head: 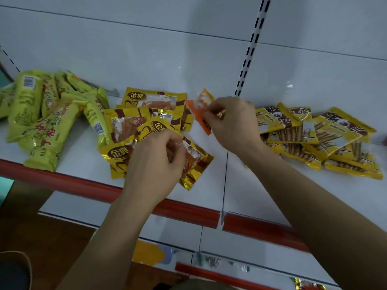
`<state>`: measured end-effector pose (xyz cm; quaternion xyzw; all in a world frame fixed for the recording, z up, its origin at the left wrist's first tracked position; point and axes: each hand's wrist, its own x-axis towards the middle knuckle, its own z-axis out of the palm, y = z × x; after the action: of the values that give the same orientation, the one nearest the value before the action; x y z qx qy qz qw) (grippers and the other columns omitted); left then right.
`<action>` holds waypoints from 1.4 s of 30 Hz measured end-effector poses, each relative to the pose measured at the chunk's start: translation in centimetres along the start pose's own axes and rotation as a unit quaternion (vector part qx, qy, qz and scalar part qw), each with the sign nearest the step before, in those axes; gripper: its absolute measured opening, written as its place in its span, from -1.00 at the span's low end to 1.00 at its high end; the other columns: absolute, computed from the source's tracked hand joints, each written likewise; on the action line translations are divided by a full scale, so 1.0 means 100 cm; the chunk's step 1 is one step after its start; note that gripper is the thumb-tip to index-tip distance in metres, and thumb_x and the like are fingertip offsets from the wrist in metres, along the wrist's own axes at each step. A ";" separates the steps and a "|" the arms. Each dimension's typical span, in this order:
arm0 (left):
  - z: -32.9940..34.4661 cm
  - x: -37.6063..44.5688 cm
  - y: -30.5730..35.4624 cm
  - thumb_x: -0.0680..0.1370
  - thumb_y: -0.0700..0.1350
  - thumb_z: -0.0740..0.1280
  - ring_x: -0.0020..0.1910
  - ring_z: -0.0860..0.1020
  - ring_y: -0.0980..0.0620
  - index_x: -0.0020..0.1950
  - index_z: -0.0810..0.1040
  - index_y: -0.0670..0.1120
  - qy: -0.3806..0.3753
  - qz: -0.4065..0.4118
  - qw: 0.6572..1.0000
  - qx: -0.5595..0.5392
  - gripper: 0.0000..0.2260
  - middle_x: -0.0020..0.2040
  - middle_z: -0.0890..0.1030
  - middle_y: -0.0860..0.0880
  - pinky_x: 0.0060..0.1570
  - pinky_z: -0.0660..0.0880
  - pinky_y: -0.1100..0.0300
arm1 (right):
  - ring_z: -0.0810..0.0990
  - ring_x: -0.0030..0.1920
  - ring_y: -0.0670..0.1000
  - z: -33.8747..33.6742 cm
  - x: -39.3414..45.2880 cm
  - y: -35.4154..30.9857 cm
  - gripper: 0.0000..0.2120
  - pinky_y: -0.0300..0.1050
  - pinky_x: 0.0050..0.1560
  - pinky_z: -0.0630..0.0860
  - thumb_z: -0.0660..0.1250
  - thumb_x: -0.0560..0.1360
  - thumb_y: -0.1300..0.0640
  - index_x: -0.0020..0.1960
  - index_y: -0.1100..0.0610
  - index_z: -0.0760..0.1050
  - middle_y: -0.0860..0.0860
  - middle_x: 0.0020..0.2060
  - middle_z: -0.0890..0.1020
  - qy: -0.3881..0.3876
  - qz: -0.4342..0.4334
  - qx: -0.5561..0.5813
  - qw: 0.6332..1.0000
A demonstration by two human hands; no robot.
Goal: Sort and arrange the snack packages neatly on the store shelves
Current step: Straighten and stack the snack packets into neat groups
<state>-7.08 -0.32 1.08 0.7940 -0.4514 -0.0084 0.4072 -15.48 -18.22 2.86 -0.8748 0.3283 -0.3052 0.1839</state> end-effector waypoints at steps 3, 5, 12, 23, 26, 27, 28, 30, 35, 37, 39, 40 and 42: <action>-0.001 0.003 0.009 0.54 -0.03 0.45 0.04 0.59 0.22 0.43 0.43 0.09 -0.011 0.000 0.995 -0.095 -0.53 0.13 0.60 0.19 0.00 0.58 0.14 | 0.66 -0.25 -0.16 -0.025 -0.023 -0.020 -0.89 -0.24 -0.23 0.56 0.45 0.53 0.07 -0.14 0.04 0.71 -0.12 -0.28 0.71 0.009 0.051 0.210 0.976; 0.003 0.003 0.016 0.52 -0.02 0.49 0.20 0.58 0.18 0.49 0.33 0.13 -0.043 0.008 0.985 -0.168 -0.41 0.26 0.57 0.20 0.14 0.59 0.08 | 0.68 -0.24 -0.13 -0.033 -0.041 -0.031 -0.89 -0.23 -0.23 0.57 0.43 0.56 0.11 -0.10 0.10 0.70 -0.08 -0.28 0.72 -0.008 0.072 0.302 0.951; 0.009 0.000 0.032 0.61 -0.18 0.36 0.15 0.64 0.19 0.32 0.49 0.00 -0.026 -0.011 0.939 -0.342 -0.71 0.12 0.68 0.12 0.11 0.58 0.27 | 0.61 -0.23 -0.07 -0.059 -0.059 -0.019 -0.86 -0.24 -0.27 0.50 0.41 0.58 0.08 0.09 0.12 0.62 0.04 -0.17 0.68 0.063 0.098 0.371 0.921; 0.031 -0.008 0.063 0.41 -0.07 0.45 -0.19 0.71 0.05 0.19 0.53 -0.04 -0.207 -0.036 0.897 -0.388 -0.64 -0.12 0.75 -0.03 -0.25 0.56 0.30 | 0.68 -0.22 0.01 -0.110 -0.072 0.021 -0.85 -0.02 -0.33 0.61 0.42 0.57 0.13 -0.18 0.06 0.62 0.01 -0.26 0.69 0.049 0.140 0.367 0.918; 0.045 -0.010 0.069 0.39 -0.05 0.45 -0.27 0.71 -0.01 0.05 0.61 -0.10 -0.167 -0.054 0.911 -0.374 -0.73 -0.22 0.73 -0.06 -0.28 0.59 0.23 | 0.67 -0.16 0.14 -0.128 -0.074 0.036 -0.85 0.29 -0.13 0.63 0.45 0.55 0.11 -0.20 0.03 0.65 0.08 -0.22 0.70 0.073 0.167 0.366 0.912; 0.050 -0.009 0.073 0.39 -0.06 0.46 -0.30 0.70 0.00 0.00 0.63 -0.11 -0.151 -0.060 0.912 -0.378 -0.76 -0.25 0.72 -0.07 -0.29 0.59 0.23 | 0.67 -0.19 0.11 -0.135 -0.074 0.040 -0.85 0.22 -0.19 0.64 0.46 0.54 0.12 -0.21 0.03 0.65 0.07 -0.23 0.70 0.084 0.170 0.361 0.913; 0.056 -0.009 0.079 0.39 -0.08 0.47 -0.32 0.70 0.00 -0.04 0.64 -0.11 -0.140 -0.063 0.912 -0.380 -0.81 -0.27 0.72 -0.07 -0.30 0.58 0.24 | 0.68 -0.24 0.03 -0.142 -0.075 0.046 -0.87 0.06 -0.29 0.65 0.47 0.53 0.14 -0.20 0.06 0.65 0.04 -0.26 0.71 0.098 0.171 0.352 0.915; 0.068 -0.007 0.095 0.41 -0.14 0.49 -0.35 0.69 0.00 -0.09 0.64 -0.08 -0.137 -0.057 0.913 -0.380 -0.88 -0.32 0.70 -0.07 -0.32 0.58 0.25 | 0.63 -0.37 -0.14 -0.156 -0.078 0.060 -0.90 -0.27 -0.42 0.49 0.47 0.52 0.18 -0.18 0.12 0.66 -0.05 -0.36 0.69 0.130 0.184 0.349 0.910; 0.102 -0.010 0.141 0.40 -0.11 0.50 -0.32 0.70 -0.02 -0.03 0.63 -0.09 -0.178 -0.045 0.906 -0.381 -0.82 -0.29 0.72 -0.06 -0.30 0.59 0.22 | 0.56 -0.40 -0.17 -0.196 -0.097 0.108 -0.91 -0.31 -0.41 0.45 0.45 0.54 0.16 -0.13 0.14 0.66 -0.08 -0.39 0.67 0.138 0.190 0.302 0.924; 0.122 -0.018 0.161 0.47 -0.19 0.49 -0.30 0.71 -0.03 0.01 0.63 -0.09 -0.190 -0.048 0.902 -0.384 -0.86 -0.28 0.73 -0.05 -0.29 0.61 0.20 | 0.57 -0.42 -0.20 -0.220 -0.107 0.132 -0.93 -0.35 -0.42 0.44 0.45 0.54 0.17 -0.12 0.12 0.66 -0.10 -0.42 0.67 0.119 0.180 0.266 0.940; 0.146 -0.029 0.181 0.52 -0.23 0.45 -0.27 0.72 -0.03 0.03 0.63 -0.08 -0.204 -0.052 0.897 -0.390 -0.87 -0.25 0.74 -0.05 -0.28 0.62 0.19 | 0.56 -0.44 -0.19 -0.247 -0.118 0.158 -0.96 -0.37 -0.41 0.43 0.47 0.53 0.17 -0.10 0.12 0.68 -0.08 -0.42 0.68 0.100 0.175 0.200 0.959; 0.158 -0.034 0.193 0.54 -0.23 0.43 -0.26 0.73 -0.03 0.05 0.64 -0.08 -0.215 -0.054 0.893 -0.392 -0.88 -0.24 0.74 -0.05 -0.27 0.63 0.18 | 0.57 -0.43 -0.17 -0.261 -0.124 0.173 -0.98 -0.36 -0.41 0.44 0.48 0.51 0.17 -0.09 0.12 0.69 -0.06 -0.41 0.68 0.090 0.177 0.172 0.965; 0.181 -0.043 0.215 0.57 -0.23 0.39 -0.24 0.73 -0.02 0.07 0.65 -0.11 -0.246 -0.054 0.888 -0.386 -0.89 -0.22 0.74 -0.04 -0.25 0.64 0.17 | 0.60 -0.41 -0.13 -0.288 -0.137 0.199 -0.97 -0.32 -0.39 0.48 0.51 0.49 0.17 -0.07 0.10 0.69 -0.03 -0.38 0.70 0.070 0.184 0.128 0.972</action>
<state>-31.79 -14.35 1.50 0.5701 -0.4547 -0.3987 0.5561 -51.68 -26.59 8.32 -0.7453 0.4535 -0.3659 0.3241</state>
